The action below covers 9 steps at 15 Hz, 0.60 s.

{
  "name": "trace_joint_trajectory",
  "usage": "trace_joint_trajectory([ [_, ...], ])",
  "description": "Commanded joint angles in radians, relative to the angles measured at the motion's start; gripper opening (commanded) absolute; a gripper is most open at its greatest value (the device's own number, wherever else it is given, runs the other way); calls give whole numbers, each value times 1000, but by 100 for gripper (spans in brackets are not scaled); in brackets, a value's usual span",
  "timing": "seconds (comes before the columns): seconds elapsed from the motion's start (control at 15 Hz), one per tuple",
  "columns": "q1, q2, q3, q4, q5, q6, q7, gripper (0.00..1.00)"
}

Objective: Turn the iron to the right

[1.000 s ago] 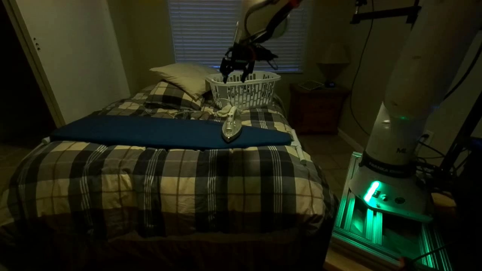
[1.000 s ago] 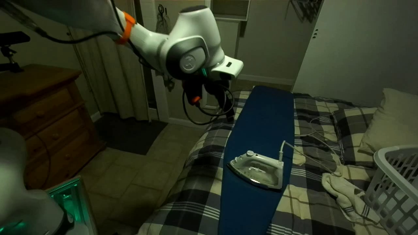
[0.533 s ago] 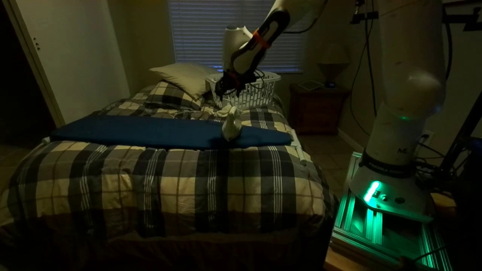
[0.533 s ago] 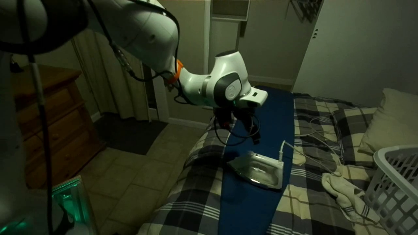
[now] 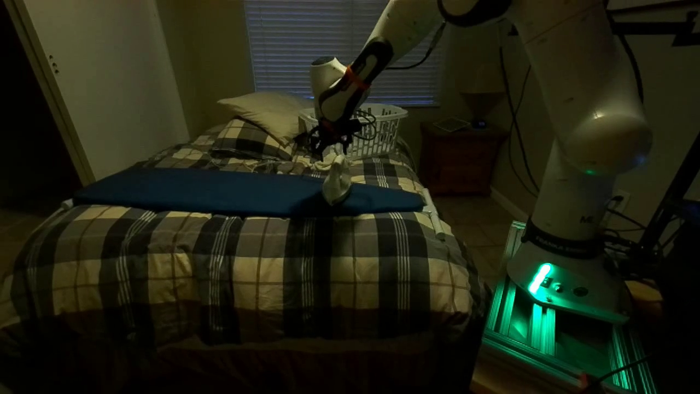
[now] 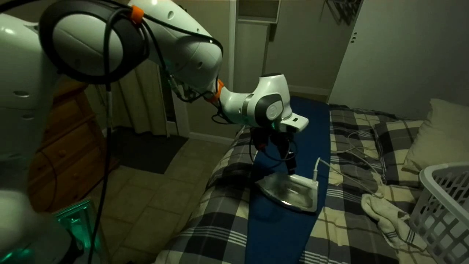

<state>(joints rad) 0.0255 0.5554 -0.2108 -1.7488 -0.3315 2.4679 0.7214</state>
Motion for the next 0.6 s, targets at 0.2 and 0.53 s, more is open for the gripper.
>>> trace_joint_trajectory([
  [0.2,22,107,-56,135,40,-162,118,100],
  [0.53,-8,133,-33,172,146,-192,171,88],
])
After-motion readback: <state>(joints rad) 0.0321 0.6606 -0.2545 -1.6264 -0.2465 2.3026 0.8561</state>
